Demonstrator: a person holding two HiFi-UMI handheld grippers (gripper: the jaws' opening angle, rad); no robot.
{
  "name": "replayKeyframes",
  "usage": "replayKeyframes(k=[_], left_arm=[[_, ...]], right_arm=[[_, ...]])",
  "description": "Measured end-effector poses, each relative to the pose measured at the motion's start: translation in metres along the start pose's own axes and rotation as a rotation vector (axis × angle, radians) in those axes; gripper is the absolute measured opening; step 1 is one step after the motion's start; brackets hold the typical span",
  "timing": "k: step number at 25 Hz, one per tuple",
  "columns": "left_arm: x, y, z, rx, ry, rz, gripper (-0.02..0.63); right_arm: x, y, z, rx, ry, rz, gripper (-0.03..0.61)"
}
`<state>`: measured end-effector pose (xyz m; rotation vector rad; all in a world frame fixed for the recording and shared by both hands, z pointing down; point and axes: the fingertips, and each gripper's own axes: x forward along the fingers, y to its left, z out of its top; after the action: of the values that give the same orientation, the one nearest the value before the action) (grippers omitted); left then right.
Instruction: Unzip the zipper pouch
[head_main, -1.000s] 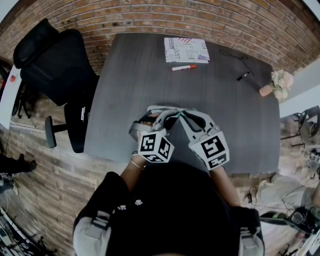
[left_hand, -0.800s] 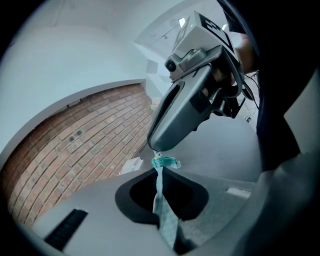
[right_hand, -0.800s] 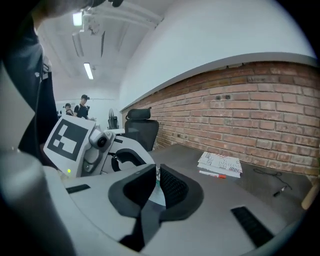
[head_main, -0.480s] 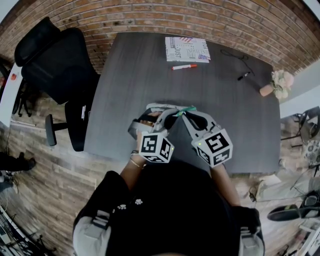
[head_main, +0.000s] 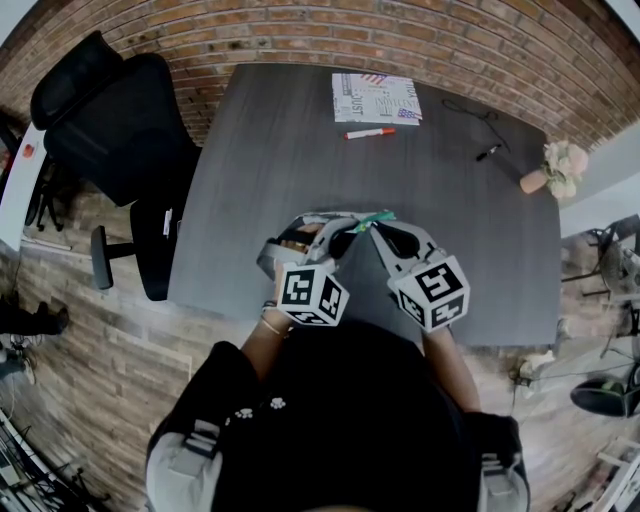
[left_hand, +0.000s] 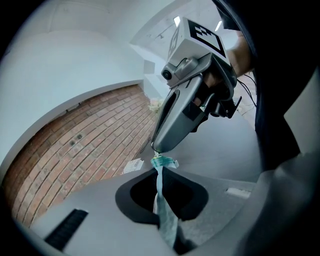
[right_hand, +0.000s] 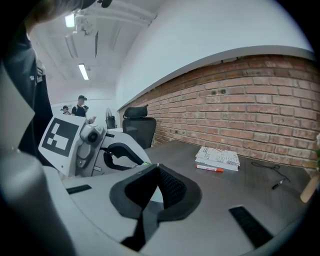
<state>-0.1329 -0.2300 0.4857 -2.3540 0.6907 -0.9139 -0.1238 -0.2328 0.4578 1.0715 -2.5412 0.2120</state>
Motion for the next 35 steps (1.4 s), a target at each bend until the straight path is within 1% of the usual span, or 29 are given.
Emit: replayKeyframes(k=[6,9,14,19,35], left_arm=[[-0.001,-0.001,0.001,-0.007,-0.005,-0.004,0.006],[-0.002,-0.001,0.001,-0.014,-0.009,-0.010,0.006],[-0.001,-0.003,0.003,-0.023,-0.013,-0.018,0.006],[-0.001,-0.003,0.003,-0.023,-0.021,-0.021,0.006],[-0.004,-0.003,0.005,-0.056,-0.054,-0.027,0.006]], right_arm=[[0.000,-0.005,-0.004,-0.034,0.025,-0.038,0.002],[-0.001,-0.006,-0.003,-0.043,0.026,-0.040,0.002],[-0.002,-0.010,-0.005,-0.011,0.024,-0.043,0.002],[-0.003,-0.014,-0.005,-0.007,0.029,-0.050,0.002],[-0.003,-0.027,-0.014,0.000,0.050,-0.085,0.002]])
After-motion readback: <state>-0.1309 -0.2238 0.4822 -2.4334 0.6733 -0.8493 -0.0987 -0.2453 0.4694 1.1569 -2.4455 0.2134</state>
